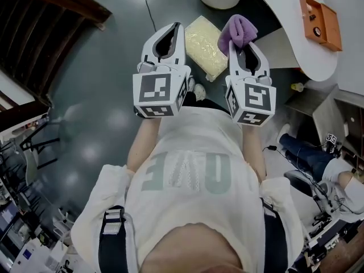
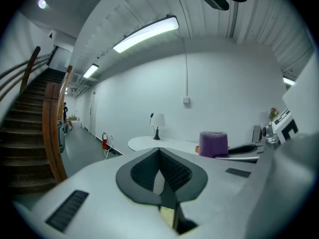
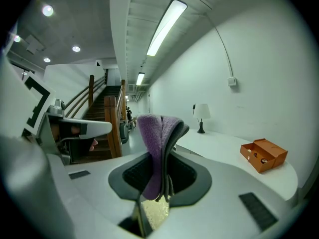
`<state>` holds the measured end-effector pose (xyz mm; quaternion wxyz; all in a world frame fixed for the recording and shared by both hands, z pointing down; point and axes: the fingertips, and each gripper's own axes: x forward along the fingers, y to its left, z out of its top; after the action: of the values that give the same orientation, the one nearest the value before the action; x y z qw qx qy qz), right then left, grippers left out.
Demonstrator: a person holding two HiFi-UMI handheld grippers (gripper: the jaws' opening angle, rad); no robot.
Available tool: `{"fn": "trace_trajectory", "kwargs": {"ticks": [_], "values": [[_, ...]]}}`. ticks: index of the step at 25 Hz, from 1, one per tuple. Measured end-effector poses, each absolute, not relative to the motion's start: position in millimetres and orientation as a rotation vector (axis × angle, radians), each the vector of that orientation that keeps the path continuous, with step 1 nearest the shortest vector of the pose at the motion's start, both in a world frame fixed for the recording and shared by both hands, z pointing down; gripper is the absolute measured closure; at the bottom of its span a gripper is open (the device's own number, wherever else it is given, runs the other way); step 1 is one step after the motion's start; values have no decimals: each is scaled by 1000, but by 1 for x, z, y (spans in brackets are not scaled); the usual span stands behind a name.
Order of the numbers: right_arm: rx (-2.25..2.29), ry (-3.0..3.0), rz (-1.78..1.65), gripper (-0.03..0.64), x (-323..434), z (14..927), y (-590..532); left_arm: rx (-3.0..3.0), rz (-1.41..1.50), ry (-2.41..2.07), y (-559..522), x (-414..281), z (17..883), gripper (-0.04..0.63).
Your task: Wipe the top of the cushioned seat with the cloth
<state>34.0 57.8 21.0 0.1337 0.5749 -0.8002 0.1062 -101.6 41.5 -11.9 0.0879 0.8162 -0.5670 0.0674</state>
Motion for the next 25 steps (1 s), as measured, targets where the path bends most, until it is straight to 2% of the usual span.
{"fn": "trace_trajectory", "kwargs": {"ticks": [17, 25], "values": [[1741, -2299, 309, 528, 25, 18, 1, 2496, 205, -1668, -19, -111, -22, 589], [1709, -2291, 386, 528, 30, 36, -37, 2528, 264, -1560, -48, -80, 3, 589]]}}
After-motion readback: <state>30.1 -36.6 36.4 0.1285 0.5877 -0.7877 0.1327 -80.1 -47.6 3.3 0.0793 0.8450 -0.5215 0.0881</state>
